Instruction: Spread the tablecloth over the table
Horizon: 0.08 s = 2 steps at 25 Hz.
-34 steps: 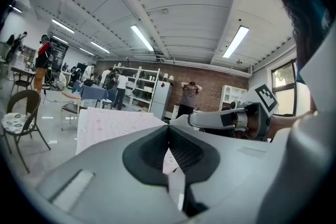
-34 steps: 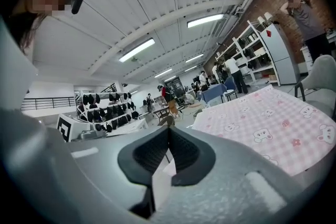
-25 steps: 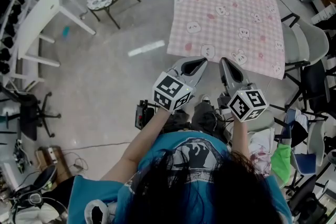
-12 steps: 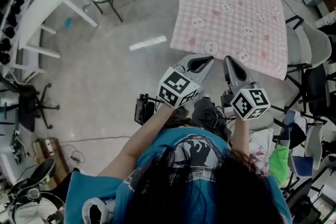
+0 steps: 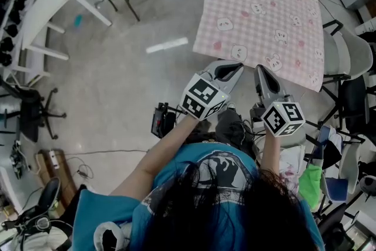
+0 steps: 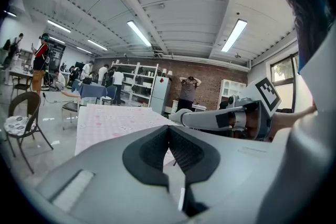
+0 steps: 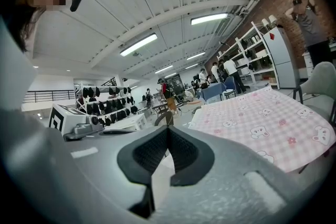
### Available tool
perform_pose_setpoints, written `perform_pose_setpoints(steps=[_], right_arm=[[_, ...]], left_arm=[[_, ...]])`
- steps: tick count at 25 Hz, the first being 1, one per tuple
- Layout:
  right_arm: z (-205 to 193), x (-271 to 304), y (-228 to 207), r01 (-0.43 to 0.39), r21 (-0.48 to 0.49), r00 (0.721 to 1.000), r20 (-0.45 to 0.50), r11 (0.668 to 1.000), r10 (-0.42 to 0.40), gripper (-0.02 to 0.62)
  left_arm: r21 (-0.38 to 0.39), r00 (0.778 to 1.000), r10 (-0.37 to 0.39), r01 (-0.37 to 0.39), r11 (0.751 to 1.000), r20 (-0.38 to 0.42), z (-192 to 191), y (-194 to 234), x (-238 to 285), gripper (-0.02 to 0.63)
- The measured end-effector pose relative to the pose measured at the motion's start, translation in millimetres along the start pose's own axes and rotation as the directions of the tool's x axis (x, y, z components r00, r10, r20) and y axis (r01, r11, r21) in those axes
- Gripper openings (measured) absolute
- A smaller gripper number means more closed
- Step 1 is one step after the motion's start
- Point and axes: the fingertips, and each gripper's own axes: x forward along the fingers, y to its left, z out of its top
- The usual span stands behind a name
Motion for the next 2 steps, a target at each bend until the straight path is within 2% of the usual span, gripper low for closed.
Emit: perform_pose_setpoints(steps=[2], right_arm=[[-0.9, -3.1, -4.7, 0.012, 0.008, 1.000, 0.003, 1.000, -0.013, 0.000]], left_arm=[[0.005, 1.000, -0.010, 0.010, 1.000, -0.009, -1.7, -1.8, 4.6, -0.002]])
